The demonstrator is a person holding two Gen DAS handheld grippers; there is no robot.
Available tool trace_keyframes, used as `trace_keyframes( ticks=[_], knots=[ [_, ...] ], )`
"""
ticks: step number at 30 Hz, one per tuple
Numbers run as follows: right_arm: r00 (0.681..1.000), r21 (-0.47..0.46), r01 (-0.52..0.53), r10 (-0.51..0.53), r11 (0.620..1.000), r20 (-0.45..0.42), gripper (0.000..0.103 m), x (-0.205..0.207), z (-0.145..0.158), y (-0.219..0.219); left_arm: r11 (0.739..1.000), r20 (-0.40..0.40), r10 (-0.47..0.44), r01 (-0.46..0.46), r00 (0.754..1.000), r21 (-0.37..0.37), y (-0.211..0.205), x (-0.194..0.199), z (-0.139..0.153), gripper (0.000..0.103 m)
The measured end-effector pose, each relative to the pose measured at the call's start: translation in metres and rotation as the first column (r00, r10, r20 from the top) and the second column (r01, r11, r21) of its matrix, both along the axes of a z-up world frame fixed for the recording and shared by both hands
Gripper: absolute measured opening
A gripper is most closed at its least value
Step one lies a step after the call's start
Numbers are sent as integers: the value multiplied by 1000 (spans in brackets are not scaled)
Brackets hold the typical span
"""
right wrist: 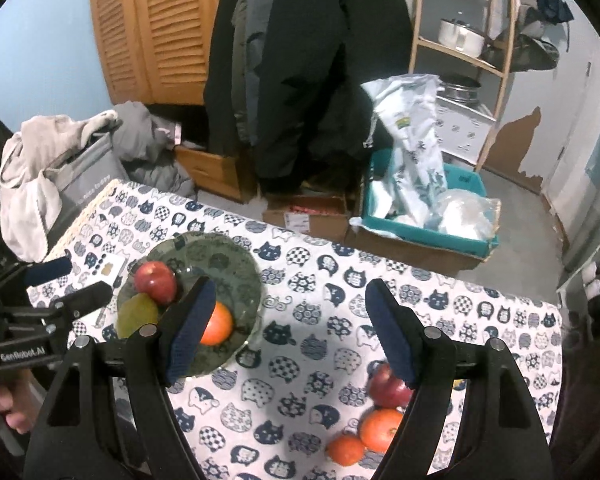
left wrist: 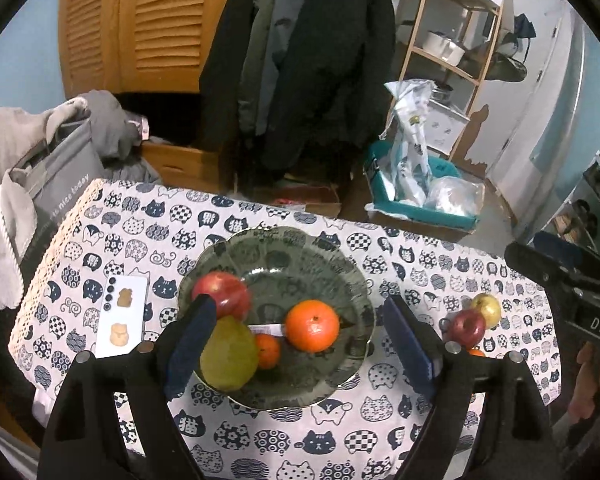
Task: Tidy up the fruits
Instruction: 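Withdraw both tools from the bowl back toward the remaining fruit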
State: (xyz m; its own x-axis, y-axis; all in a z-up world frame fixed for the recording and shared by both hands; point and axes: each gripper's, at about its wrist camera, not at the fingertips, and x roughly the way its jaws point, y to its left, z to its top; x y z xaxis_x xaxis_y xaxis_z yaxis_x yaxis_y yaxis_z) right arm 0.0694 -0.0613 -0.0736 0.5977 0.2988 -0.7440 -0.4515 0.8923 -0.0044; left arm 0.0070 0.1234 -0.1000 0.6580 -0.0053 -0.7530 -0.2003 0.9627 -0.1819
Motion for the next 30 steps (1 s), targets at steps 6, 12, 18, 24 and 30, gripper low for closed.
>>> trace_keyframes(
  ticks=[6,12,18,24,30],
  knots=[
    [999,7,35,-35,999,10,78,-8,7,-27,1000,28,-23,22,999,18,-17,0,11,88],
    [996,22,86,-87,996,4,78,-14,9,-59,997,26,-75,74,997,23,-42,5,14,88],
    [992,14,130,-130,991,-8,78,-18,5,-83,992,10,-124,124,992,35,-66,10,11,88],
    [986,8,167,-167,986,-17,78,-25,0,-107,985,0,-166,166,986,54,-91,15,9,88],
    [978,11,206,-205,979,-41,78,-26,-9,-128,975,-16,-208,208,978,83,-113,20,3,88]
  ],
)
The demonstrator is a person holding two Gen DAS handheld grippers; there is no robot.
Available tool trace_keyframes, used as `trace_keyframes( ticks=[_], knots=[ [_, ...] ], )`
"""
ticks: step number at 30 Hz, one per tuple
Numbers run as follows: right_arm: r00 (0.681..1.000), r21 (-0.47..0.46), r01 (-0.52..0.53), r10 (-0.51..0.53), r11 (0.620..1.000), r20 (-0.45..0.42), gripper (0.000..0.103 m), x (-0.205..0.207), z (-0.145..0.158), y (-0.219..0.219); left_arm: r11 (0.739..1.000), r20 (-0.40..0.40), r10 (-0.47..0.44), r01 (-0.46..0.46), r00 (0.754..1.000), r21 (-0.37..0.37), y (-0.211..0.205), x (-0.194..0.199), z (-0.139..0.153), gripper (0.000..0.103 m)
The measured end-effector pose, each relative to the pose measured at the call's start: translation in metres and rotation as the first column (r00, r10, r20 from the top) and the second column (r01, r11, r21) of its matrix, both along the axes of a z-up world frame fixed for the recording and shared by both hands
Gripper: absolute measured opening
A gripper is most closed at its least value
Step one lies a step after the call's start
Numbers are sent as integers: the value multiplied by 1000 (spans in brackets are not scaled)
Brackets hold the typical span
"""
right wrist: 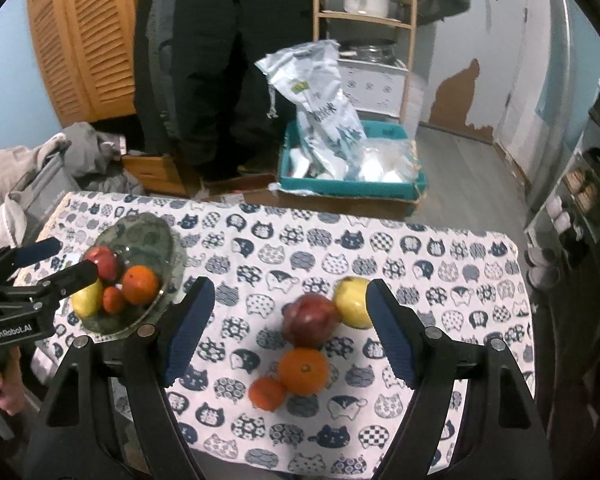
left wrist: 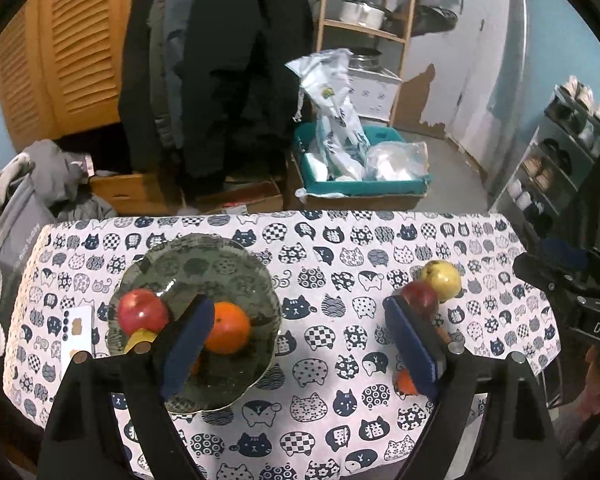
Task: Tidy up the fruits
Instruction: 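Withdraw both tools from the bowl back toward the remaining fruit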
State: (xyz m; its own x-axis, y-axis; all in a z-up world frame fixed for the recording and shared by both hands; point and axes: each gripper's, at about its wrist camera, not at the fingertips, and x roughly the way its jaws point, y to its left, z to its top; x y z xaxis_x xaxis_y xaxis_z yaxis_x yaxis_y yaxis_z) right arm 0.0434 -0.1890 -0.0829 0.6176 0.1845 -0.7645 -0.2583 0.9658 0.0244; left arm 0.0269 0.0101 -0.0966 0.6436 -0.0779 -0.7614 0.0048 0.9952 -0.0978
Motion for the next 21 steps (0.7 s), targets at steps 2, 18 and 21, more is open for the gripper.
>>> trace_keyframes(
  ticks=[2,18,21],
  knots=[
    [1000,-3,14,-14,1000,-14,78,1,-6,-7,1000,-5,-12,12,1000,10,-7,3,-4,88],
    [965,-33,78,-84,996,-247,78,22,-97,-28,995,-186,-64,78,980,67,-46,30,-81,88],
    [952,-38,83,-91,996,-294,78,26,-117,-28,995,-220,-63,79,973,66,-46,33,-95,88]
  ],
)
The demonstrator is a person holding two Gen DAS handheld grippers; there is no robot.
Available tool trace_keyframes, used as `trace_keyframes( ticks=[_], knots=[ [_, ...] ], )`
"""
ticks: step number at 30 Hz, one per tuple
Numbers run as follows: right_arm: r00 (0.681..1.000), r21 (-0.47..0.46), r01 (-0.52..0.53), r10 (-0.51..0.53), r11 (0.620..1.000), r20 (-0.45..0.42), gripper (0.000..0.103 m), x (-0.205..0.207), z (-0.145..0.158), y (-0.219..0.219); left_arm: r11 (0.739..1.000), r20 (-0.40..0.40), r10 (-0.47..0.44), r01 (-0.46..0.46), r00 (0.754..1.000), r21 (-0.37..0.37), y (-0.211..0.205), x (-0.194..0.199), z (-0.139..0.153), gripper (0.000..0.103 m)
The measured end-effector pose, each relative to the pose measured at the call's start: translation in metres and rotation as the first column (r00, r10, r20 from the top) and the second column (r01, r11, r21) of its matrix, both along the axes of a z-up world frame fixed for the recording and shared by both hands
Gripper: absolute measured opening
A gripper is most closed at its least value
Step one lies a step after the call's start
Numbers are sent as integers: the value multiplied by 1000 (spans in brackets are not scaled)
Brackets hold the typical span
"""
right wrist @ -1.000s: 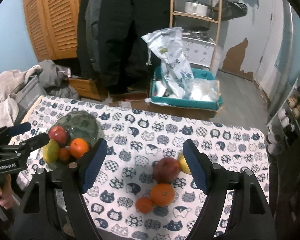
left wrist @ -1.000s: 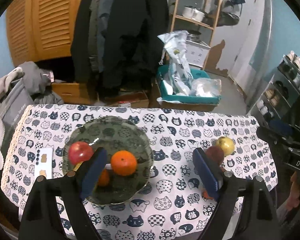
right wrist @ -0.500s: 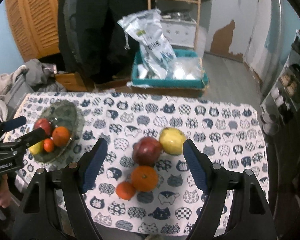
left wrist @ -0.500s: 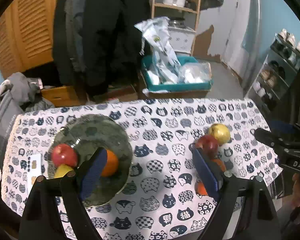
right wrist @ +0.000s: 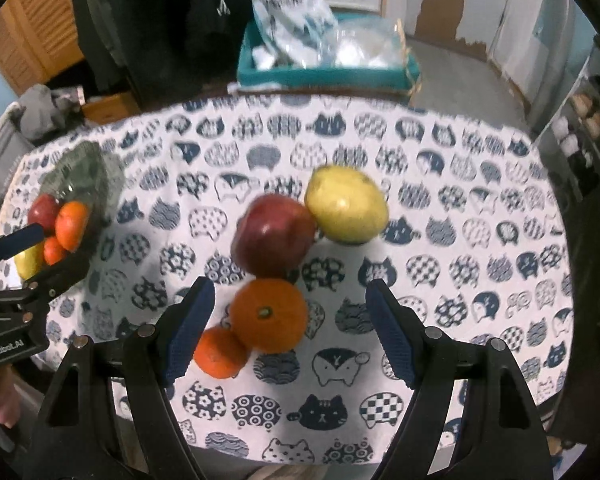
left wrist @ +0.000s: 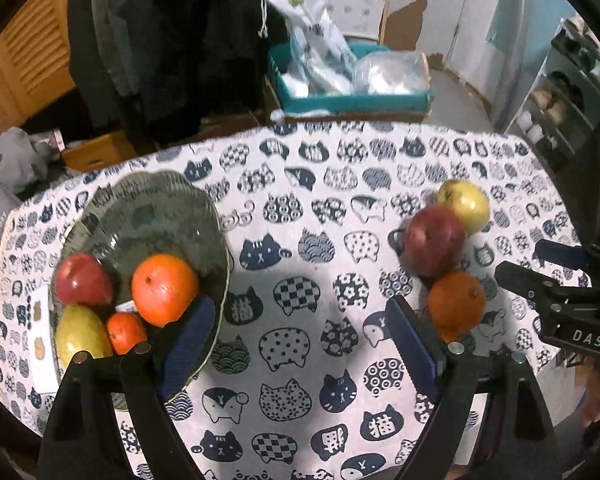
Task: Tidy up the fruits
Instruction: 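Withdraw both tools from the bowl back toward the remaining fruit, then grasp a red apple with the left tool while the right tool grasps an orange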
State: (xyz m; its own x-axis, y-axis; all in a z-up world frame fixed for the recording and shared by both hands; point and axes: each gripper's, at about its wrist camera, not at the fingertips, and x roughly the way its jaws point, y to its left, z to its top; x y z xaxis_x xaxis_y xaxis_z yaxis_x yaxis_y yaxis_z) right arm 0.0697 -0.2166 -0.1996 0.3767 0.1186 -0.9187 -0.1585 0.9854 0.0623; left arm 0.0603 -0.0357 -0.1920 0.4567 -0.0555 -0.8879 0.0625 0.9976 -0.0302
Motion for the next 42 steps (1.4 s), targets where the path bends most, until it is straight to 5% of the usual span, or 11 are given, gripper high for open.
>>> trace_keyframes(
  ticks=[8,20,25,42],
  knots=[
    [992,36,13,-9,999,-126,78,5,-44,4,1000,-57,6,-5,998,11,2,6,-24,88],
    [981,49,24,-14,999,-192,78,13,-80,10,1000,-91,15,-14,996,10,4,11,-37,88],
    [974,129,39,-9,991,-228,64,18,-89,6,1000,-88,10,-10,996,-2,-1,14,-35,88],
    [987,23,137,-134,990,-87,64,25,-54,-66,995,-82,-82,77,993,-64,-56,37,-34,88]
  ],
)
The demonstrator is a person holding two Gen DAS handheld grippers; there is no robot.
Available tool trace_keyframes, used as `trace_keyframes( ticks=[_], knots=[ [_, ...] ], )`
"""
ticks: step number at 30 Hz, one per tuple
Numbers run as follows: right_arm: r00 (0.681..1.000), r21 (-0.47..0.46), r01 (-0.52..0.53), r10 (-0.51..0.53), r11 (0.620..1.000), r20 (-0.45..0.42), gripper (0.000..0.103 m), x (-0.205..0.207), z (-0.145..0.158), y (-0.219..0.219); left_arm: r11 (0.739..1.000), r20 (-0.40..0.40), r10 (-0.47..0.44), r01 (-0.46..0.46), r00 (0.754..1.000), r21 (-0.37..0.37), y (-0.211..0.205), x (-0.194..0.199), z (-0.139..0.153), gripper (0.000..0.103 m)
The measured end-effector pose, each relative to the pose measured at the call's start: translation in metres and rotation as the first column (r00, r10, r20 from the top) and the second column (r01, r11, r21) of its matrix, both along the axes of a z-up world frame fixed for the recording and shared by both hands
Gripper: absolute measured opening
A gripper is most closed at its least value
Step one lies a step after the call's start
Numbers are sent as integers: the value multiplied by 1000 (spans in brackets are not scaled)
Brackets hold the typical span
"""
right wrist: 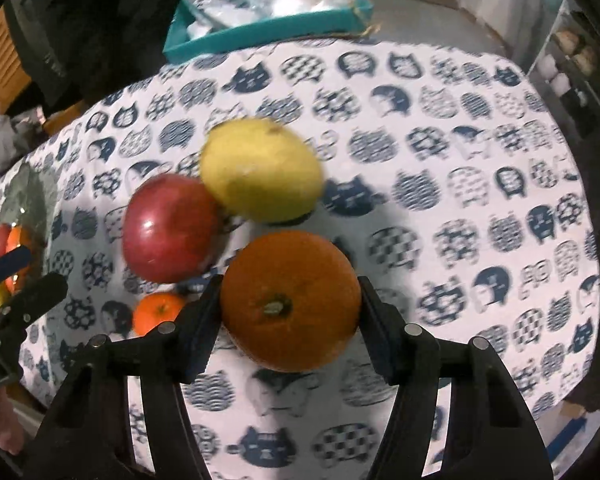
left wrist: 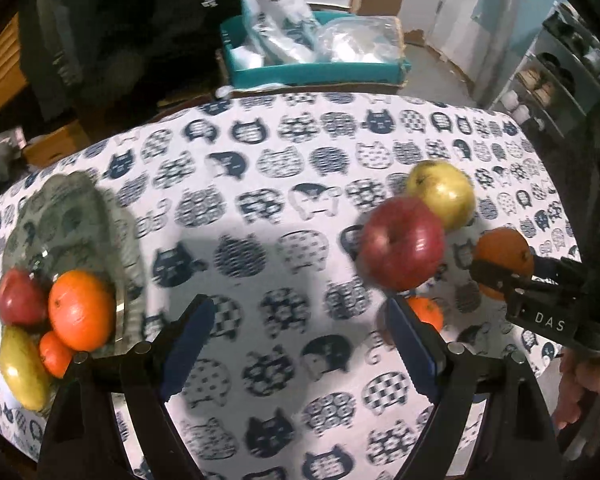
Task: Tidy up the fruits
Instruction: 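Grasp a red apple with the left tool while the right tool grasps an orange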
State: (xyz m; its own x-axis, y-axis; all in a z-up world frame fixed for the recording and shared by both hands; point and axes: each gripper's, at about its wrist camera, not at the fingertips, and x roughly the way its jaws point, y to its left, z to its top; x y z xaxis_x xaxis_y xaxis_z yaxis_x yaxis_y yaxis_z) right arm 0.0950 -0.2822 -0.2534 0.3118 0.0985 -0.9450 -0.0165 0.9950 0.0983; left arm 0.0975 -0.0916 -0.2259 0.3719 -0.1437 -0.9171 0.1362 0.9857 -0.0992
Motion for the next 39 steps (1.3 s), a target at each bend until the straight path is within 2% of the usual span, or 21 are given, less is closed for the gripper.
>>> trace_keyframes(
  ticks=[15,18,22,29,30,34,39],
  knots=[
    [998,-71,23,-19,997,56,64,1,5,-42,997,-60,-49,45,997,-67,-63,32,-21,88],
    [998,-68,30,-26,997,58,64,2,4,-47,996,-73,-48,42,996,-82,-69,38,-26,88],
    [997,-58,47,-43,997,60,64,5,3,-53,996,-86,-56,51,995,-67,-76,44,-36,88],
    [997,-53,55,-52,997,57,64,11,0,-56,995,-109,-42,31,993,-100,-75,54,-48,88],
    [997,-53,55,-52,997,57,64,11,0,-56,995,-109,-41,30,993,-100,-76,55,-49,88],
    [997,-52,56,-53,997,54,64,13,-1,-57,992,-126,-57,42,990,-120,-78,57,-54,75],
    [997,-50,53,-51,997,49,64,15,-3,-55,993,-111,-75,64,991,-102,-80,54,-56,73]
  ],
)
